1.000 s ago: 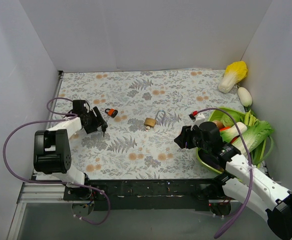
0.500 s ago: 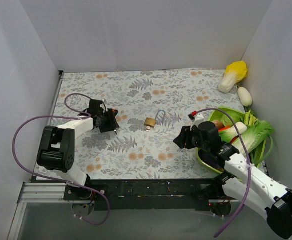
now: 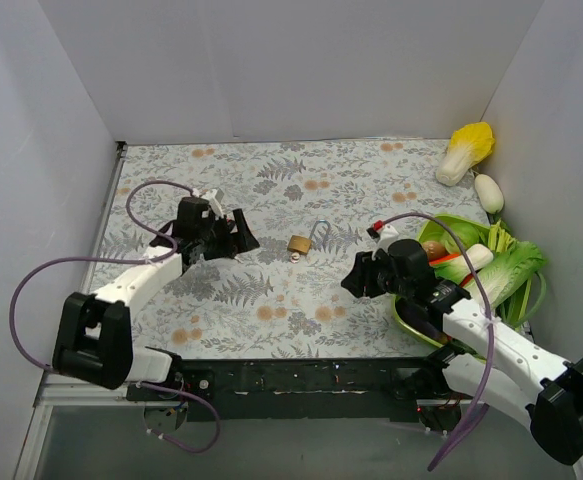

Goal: Unlock with the key

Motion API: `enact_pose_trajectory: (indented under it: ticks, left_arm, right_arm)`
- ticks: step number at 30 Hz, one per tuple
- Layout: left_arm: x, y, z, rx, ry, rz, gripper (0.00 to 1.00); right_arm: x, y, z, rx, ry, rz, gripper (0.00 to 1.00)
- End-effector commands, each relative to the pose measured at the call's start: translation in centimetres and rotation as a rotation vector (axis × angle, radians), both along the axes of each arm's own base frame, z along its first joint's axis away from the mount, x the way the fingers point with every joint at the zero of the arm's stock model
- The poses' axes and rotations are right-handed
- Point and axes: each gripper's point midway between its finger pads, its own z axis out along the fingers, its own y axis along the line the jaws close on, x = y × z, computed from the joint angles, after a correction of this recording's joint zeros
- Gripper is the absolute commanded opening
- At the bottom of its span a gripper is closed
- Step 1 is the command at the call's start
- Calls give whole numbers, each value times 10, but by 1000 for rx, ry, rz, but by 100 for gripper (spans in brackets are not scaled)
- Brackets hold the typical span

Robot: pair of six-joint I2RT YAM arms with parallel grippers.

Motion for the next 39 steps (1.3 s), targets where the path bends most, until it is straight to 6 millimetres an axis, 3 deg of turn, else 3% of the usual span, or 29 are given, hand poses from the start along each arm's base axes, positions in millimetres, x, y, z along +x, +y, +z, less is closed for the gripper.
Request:
enact_pose_trajectory:
  ticks: [1,3,4,6,7,8,12,17,19,20,22,23,25,26,34,39]
  left_arm:
    - [30,12,76,-88,-258,47,94]
    - [48,44,87,-140,-270,145,98]
    - [55,57,89,-158,-271,186,98]
    - [69,97,96,-165,-292,299,98]
    - [72,105,98,-155,-306,322,98]
    - [74,114,100,-139,-331,345,98]
    - [68,141,104,-33,-389,425,98]
    - [55,155,120,47,-474,465,98]
    - [52,157,121,54,-479,471,98]
    - [52,155,119,47,-473,467,98]
    - [53,151,117,27,-458,452,98]
    - [53,147,116,13,-450,438,98]
    - [54,143,114,-9,-436,427,98]
    - [54,140,115,-23,-437,416,98]
    - [53,137,115,-44,-433,406,98]
    - [53,134,115,-49,-434,396,98]
  right_arm:
    - [14,40,52,77,-128,121,51]
    - [14,56,51,45,-135,169,51]
    - [19,67,68,54,-171,185,51]
    - [19,89,65,11,-176,241,51]
    - [22,103,82,27,-210,261,51]
    - [21,119,73,3,-191,296,51]
    - [31,167,70,-36,-215,388,51]
    - [61,236,49,-166,-321,542,48]
    - [69,250,36,-213,-329,576,48]
    - [74,257,14,-254,-314,595,48]
    - [84,272,18,-247,-348,606,48]
    - [87,276,3,-269,-340,622,48]
    - [95,288,3,-272,-379,650,48]
    - [97,290,-11,-292,-369,662,48]
    - [117,311,-48,-364,-421,734,48]
    - [118,323,-56,-350,-426,770,48]
